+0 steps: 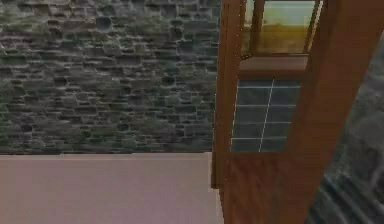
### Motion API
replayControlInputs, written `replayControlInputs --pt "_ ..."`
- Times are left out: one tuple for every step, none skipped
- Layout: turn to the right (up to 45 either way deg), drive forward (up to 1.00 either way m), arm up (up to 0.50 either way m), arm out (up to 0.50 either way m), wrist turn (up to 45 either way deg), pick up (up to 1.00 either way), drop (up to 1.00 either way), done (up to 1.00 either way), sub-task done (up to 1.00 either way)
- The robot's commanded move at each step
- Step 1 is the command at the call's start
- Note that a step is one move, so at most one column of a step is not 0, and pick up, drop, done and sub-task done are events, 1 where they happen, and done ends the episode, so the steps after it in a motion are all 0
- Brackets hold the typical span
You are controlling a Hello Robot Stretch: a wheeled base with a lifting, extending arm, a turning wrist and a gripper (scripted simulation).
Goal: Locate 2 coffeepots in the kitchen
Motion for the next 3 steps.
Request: replayControlInputs --pt "-45.0 0.00 0.00 0.00 0.0 0.00 0.00 0.00 0.00" --pt "0.0 0.45 0.00 0.00 0.0 0.00 0.00 0.00 0.00" --pt "-42.0 0.00 0.00 0.00 0.0 0.00 0.00 0.00 0.00"
